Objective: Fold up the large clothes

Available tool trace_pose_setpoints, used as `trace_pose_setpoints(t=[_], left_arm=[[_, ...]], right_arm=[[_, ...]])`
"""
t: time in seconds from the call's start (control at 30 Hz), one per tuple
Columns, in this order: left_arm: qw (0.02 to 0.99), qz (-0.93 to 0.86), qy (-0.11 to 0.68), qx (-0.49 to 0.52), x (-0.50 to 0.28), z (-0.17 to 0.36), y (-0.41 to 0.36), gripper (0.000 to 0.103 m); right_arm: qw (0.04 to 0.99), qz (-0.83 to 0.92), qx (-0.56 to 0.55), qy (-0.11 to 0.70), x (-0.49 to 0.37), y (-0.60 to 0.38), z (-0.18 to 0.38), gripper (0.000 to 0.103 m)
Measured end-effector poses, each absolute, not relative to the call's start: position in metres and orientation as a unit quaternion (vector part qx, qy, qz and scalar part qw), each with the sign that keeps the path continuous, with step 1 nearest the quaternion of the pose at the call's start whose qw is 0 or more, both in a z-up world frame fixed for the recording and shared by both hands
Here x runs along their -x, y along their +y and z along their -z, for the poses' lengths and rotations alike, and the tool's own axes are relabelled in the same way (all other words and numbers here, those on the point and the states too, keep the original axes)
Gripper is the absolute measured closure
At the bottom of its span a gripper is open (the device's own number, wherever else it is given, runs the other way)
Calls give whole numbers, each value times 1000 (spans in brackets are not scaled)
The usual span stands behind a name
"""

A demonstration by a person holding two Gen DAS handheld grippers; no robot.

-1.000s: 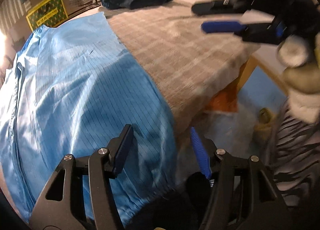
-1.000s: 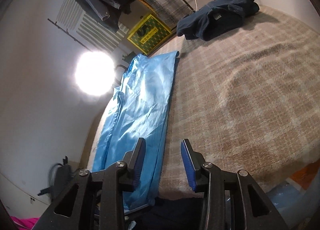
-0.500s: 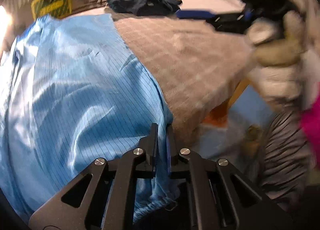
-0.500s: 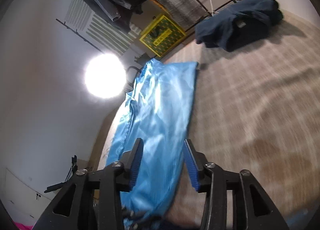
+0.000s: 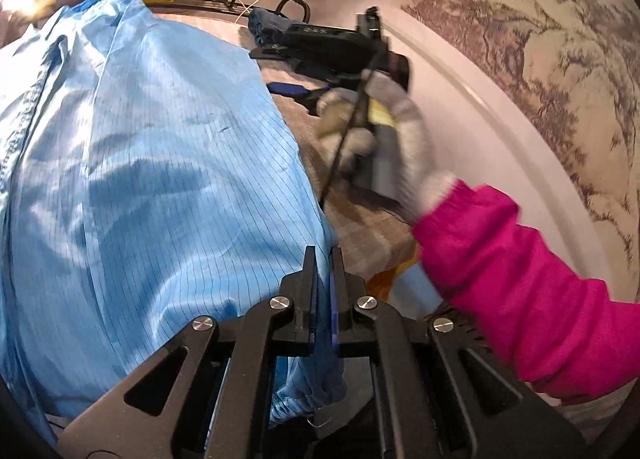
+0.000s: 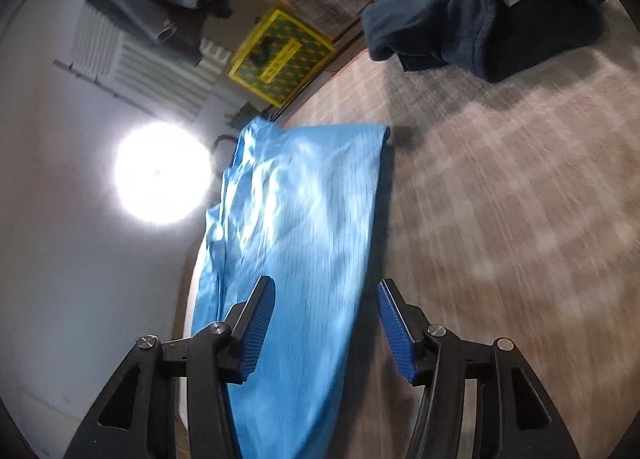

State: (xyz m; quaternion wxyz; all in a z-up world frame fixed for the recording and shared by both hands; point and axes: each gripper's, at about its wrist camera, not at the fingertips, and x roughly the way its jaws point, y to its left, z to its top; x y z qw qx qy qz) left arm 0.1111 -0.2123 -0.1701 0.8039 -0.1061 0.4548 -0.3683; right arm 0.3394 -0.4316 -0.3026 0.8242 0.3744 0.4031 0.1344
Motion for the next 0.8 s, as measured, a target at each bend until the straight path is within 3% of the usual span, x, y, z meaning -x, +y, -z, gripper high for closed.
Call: trace_pose_setpoints(t=[0.07,0.13,0.2,0.23,0.27,0.4,0.8], left_arm=[[802,368,455,116,-114,169,-208,101],[802,367,455,123,-114,170,-204,101],[799,367,456,140,-115,171,-199,101],[798,366,456,145,-116,172,-197,101],[798,364,456,153,-117,172,-193,101],[794,359,455,184,-121,175,-177,101],[787,345,444,254,-119,183,-110,102]], right_arm=[[823,-121,-381,405,-357,-433,308,47],[818,-111,-388,410,-372,-432,316,54],[810,-109,-390,425,-386,-427,324,77],[808,-108,-389,430,-393,-422,325,84],[807,-110,-387,433,-398,-417,325,99],[828,-108,-345,429,-405,-396,305,103],[884,-101,-228,396,-400,-326,225,103]])
